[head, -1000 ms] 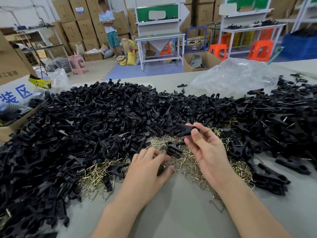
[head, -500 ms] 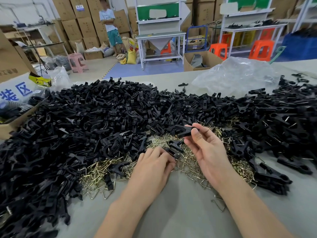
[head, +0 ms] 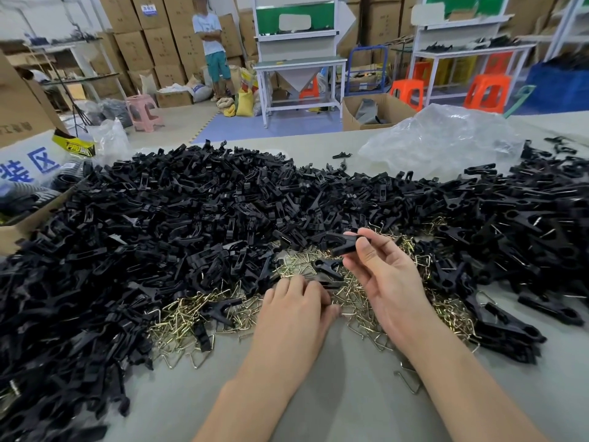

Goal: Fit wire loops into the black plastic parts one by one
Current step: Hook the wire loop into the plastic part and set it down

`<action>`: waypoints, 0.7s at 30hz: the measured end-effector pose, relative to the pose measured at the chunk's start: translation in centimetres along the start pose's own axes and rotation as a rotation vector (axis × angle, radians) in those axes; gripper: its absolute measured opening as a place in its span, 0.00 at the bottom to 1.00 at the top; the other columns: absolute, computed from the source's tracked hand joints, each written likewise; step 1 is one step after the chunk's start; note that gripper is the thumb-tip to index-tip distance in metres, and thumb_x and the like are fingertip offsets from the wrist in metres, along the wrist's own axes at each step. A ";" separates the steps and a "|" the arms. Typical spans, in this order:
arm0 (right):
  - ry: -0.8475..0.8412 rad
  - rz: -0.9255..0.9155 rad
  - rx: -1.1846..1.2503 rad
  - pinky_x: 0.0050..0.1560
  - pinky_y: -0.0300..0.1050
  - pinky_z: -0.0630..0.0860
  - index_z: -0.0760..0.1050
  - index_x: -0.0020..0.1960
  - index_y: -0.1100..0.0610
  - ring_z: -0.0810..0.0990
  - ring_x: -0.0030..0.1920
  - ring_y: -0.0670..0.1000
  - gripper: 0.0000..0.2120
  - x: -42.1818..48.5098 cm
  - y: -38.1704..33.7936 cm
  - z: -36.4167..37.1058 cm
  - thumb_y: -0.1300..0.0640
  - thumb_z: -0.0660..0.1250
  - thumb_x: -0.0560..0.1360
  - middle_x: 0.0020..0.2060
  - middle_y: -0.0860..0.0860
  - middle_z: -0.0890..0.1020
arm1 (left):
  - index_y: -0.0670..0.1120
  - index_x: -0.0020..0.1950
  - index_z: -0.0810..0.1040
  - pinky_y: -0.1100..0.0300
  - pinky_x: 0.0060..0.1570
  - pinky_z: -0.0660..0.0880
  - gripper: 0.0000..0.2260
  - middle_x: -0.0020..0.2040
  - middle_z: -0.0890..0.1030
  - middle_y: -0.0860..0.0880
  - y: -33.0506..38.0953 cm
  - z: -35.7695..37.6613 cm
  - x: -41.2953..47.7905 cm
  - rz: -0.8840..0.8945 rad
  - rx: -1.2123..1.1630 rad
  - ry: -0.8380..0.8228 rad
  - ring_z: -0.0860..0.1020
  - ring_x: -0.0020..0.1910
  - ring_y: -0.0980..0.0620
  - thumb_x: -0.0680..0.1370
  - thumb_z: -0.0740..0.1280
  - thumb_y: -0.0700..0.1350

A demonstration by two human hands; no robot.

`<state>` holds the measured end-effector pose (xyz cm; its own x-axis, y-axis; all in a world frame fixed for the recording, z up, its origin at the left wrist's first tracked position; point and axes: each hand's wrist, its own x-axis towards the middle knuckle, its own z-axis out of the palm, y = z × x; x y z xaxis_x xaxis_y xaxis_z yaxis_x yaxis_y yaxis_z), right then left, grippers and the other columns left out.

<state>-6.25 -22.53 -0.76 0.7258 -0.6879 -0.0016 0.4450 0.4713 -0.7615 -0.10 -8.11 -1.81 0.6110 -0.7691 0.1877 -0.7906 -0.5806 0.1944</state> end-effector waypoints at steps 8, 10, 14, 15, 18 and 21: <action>0.004 0.010 0.015 0.42 0.37 0.81 0.77 0.56 0.61 0.85 0.40 0.48 0.15 -0.2 -0.2 0.1 0.60 0.70 0.70 0.49 0.53 0.87 | 0.54 0.67 0.74 0.56 0.59 0.67 0.18 0.58 0.76 0.51 -0.7 0.0 0.0 0.032 0.018 0.018 0.73 0.59 0.49 0.84 0.54 0.60; 0.002 0.016 0.021 0.42 0.38 0.81 0.77 0.56 0.61 0.85 0.40 0.49 0.15 -0.2 -0.2 0.0 0.60 0.70 0.70 0.49 0.54 0.87 | 0.52 0.66 0.75 0.56 0.59 0.68 0.19 0.58 0.78 0.51 -0.9 -0.1 0.3 0.020 0.028 0.016 0.74 0.59 0.49 0.85 0.52 0.59; -0.001 0.020 0.024 0.43 0.38 0.82 0.78 0.56 0.61 0.85 0.41 0.49 0.15 -0.2 -0.2 0.0 0.61 0.70 0.70 0.49 0.54 0.87 | 0.55 0.63 0.76 0.60 0.58 0.65 0.16 0.58 0.79 0.57 -1.7 -0.1 0.7 0.043 -0.022 0.020 0.73 0.58 0.53 0.85 0.52 0.56; -0.002 0.020 0.022 0.43 0.38 0.82 0.78 0.56 0.61 0.85 0.41 0.49 0.15 -0.2 -0.2 -0.1 0.60 0.70 0.70 0.49 0.54 0.87 | 0.56 0.62 0.77 0.60 0.57 0.65 0.15 0.57 0.79 0.57 -1.9 -0.1 0.7 0.055 -0.052 0.036 0.73 0.57 0.53 0.85 0.54 0.56; -0.008 0.019 0.024 0.43 0.38 0.82 0.78 0.56 0.61 0.85 0.41 0.49 0.15 -0.2 -0.2 -0.1 0.60 0.70 0.70 0.49 0.54 0.87 | 0.53 0.59 0.82 0.61 0.57 0.67 0.11 0.52 0.80 0.59 -2.3 -0.2 0.6 0.028 -0.246 0.129 0.72 0.53 0.56 0.84 0.60 0.51; -0.009 0.012 0.024 0.44 0.37 0.82 0.77 0.55 0.61 0.86 0.44 0.48 0.14 -0.2 -0.2 0.0 0.61 0.70 0.69 0.50 0.54 0.87 | 0.54 0.56 0.82 0.72 0.50 0.66 0.08 0.45 0.79 0.64 -2.5 -0.8 0.4 -0.113 -0.477 0.230 0.73 0.48 0.65 0.83 0.63 0.47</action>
<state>-6.52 -22.51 -0.57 0.7360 -0.6769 -0.0045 0.4488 0.4929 -0.7454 2.15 -6.79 -1.45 0.7264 -0.5993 0.3363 -0.6461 -0.4288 0.6314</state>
